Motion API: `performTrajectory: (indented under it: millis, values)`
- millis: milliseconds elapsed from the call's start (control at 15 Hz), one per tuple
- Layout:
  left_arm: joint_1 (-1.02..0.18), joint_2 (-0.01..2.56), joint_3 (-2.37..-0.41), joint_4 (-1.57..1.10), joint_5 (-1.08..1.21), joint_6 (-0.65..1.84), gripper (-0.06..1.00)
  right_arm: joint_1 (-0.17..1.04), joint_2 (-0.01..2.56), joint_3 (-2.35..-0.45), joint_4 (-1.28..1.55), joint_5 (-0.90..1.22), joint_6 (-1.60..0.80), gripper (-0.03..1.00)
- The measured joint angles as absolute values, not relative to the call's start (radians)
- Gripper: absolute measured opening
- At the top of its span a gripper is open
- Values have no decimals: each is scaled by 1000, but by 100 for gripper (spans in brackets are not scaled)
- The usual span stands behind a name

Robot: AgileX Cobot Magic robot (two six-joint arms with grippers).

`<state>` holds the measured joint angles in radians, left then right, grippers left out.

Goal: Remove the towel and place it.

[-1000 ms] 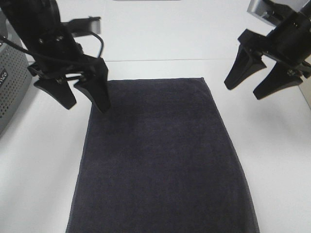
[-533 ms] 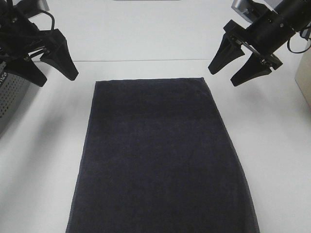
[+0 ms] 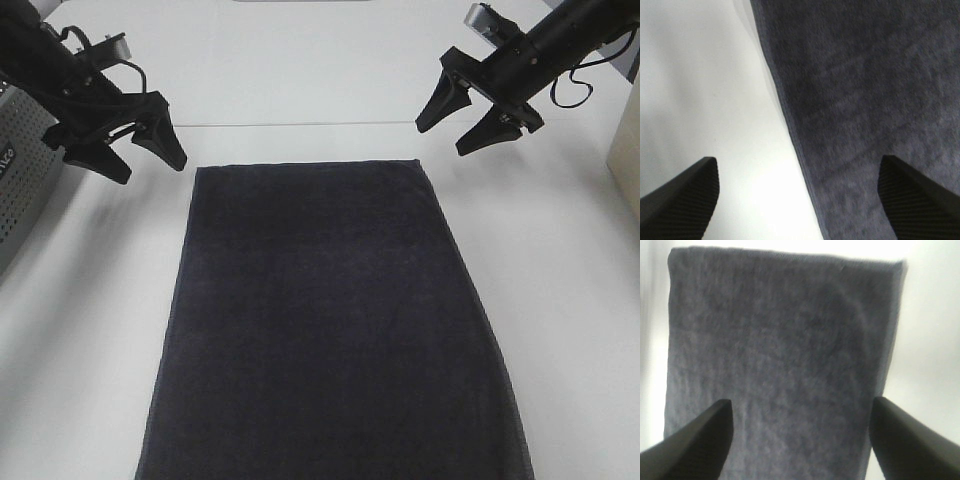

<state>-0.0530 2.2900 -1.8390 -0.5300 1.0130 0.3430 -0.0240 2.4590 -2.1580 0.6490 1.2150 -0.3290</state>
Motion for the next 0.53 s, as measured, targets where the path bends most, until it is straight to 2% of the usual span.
performTrajectory:
  millis: [267,533]
  values:
    - [-53,2498,-2066,-595,1048,350,81,-30,2621,-2383,647,1214,-300,74]
    - [-53,2612,-2202,-676,1074,361,81,-30,2687,-2403,640,1215,-299,74]
